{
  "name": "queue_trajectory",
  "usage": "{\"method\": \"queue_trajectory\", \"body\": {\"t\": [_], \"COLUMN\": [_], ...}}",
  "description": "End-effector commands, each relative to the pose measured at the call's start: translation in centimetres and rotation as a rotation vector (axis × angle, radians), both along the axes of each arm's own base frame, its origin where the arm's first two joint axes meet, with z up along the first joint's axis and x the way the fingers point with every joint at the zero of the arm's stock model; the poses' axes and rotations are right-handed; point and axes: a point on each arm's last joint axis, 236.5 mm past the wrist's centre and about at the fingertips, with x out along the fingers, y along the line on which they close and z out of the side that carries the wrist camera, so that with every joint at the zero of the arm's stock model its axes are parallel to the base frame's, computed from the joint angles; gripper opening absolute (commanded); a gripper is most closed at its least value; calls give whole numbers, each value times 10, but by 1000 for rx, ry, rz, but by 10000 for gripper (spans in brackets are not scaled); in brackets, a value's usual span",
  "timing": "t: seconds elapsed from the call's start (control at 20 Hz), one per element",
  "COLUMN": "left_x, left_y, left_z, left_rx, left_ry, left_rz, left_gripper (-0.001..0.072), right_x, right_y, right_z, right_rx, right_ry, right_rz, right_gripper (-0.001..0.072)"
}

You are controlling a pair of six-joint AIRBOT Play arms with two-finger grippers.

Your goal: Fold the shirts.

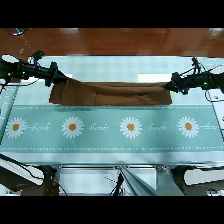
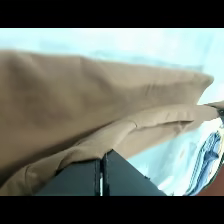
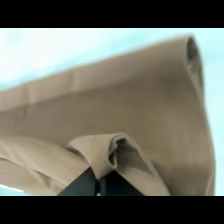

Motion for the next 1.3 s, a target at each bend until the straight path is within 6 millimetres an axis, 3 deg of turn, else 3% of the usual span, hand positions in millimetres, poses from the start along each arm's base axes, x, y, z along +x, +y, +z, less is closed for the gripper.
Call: {"method": "queue_trajectory", "body": {"t": [0.0, 0.05, 0.1, 0.25, 0.35, 0.45, 0.5, 0.6, 0.75, 0.85, 1.15, 1.2, 1.25], "left_x": [16, 11, 8, -21, -48, -62, -66, -61, -50, -60, -76, -76, -76], "left_y": [3, 4, 16, 115, 170, 196, 200, 185, 118, 78, -8, -18, -25], "left_z": [-14, -10, -7, -11, -1, 11, 14, 24, 60, 72, 70, 70, 70], "left_rx": [11, 7, 41, 307, 420, 451, 456, 438, 312, 224, 171, 171, 171], "left_ry": [-12, -14, -28, 149, 192, 182, 163, 36, -280, -344, -372, -379, -384], "left_rz": [18, -14, -43, 43, 87, 158, 195, 256, 234, 201, -6, -24, -37], "left_gripper": [281, 695, 699, 699, 699, 699, 699, 699, 699, 699, 699, 699, 696], "right_x": [22, 24, 22, 3, -10, -23, -27, -27, -25, -24, -12, -13, -13], "right_y": [1, 0, -5, -38, -69, -87, -89, -83, -64, -48, 18, 27, 32], "right_z": [-13, -10, -5, 15, 19, 7, -2, -15, -34, -47, -59, -60, -58], "right_rx": [36, 48, 45, 31, 4, -35, -58, -32, 11, 35, 123, 108, 105], "right_ry": [5, 1, -3, 36, 58, 107, 124, 145, 179, 205, 177, 176, 177], "right_rz": [-41, -48, -24, 20, -8, -20, -18, -24, -1, 22, 128, 152, 168], "right_gripper": [202, 552, 620, 621, 621, 620, 620, 620, 621, 620, 620, 594, 381]}}
